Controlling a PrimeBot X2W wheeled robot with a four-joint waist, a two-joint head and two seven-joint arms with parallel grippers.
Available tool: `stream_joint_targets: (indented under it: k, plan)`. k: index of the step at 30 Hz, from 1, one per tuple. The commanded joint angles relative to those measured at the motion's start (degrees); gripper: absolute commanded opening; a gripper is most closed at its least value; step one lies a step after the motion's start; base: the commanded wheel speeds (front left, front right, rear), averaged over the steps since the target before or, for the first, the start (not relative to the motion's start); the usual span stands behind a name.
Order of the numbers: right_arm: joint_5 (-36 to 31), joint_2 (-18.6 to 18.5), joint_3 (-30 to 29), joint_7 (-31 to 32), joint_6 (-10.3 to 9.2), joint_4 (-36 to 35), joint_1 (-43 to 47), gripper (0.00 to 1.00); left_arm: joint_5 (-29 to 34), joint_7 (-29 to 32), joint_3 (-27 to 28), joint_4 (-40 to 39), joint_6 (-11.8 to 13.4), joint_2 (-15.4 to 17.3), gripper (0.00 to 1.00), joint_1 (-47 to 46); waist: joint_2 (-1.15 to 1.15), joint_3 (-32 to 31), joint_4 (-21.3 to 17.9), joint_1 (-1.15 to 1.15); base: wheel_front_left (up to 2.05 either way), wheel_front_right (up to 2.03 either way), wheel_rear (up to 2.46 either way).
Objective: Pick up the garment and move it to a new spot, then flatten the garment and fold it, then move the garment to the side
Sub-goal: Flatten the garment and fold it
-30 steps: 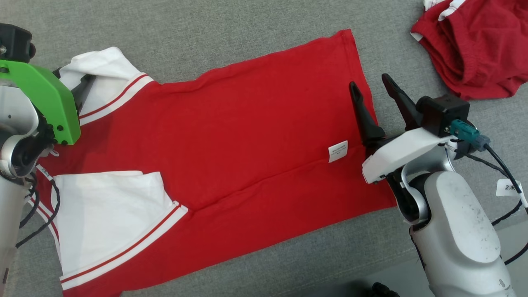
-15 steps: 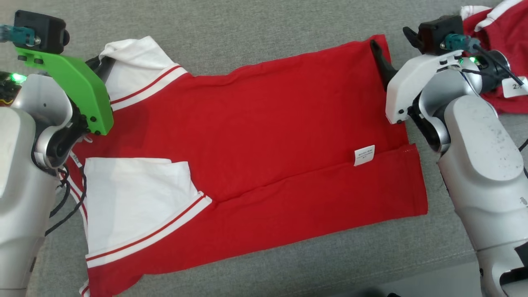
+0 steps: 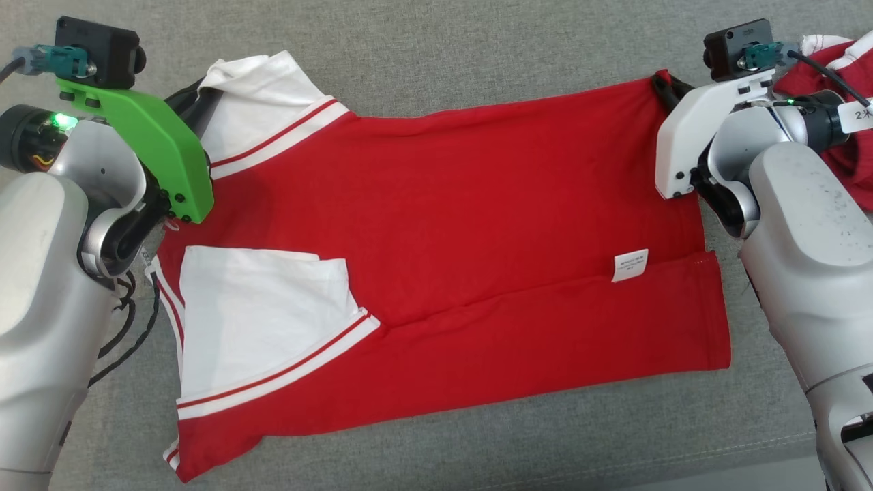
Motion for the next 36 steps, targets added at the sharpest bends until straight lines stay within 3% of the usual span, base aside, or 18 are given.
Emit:
stream_joint_targets:
  k: [1,10,17,28,36]
  plan:
    - [0.30,-0.60,-0.32,-1.67,-0.14,0.53,-1.08,0.00,-0.17,-0.92,-0.19,0.32,-0.11,0.62,0.00,-1.35,0.00,-0.88,0.05,0.00,0.00,0.00,0.00]
    - [0.63,-0.40,-0.51,-10.33,-0.13,0.79,1.37,0.00,-2.13,-4.48,-1.93,-0.41,-0.11,1.93,0.00,0.38,0.00,-5.14,-0.21,0.00,0.00,0.00,0.00]
    - [3.62,-0.86,-0.42,-16.22,-0.13,-5.33,10.72,0.00,-3.37,-8.43,-2.42,-8.34,0.50,5.06,0.00,9.63,0.00,-8.72,-0.10,0.00,0.00,0.00,0.00]
    - [2.58,0.53,-8.52,-17.44,-0.13,-19.88,29.25,0.00,-3.56,-14.78,-1.50,-26.09,8.66,8.55,0.00,30.61,0.00,-12.45,0.75,0.00,0.00,0.00,0.00]
    - [0.53,3.09,-12.69,-14.77,-0.13,-25.10,37.62,0.00,-6.17,-18.00,-2.09,-27.15,11.57,6.33,0.00,40.45,0.00,-12.82,1.13,0.00,0.00,0.00,0.00]
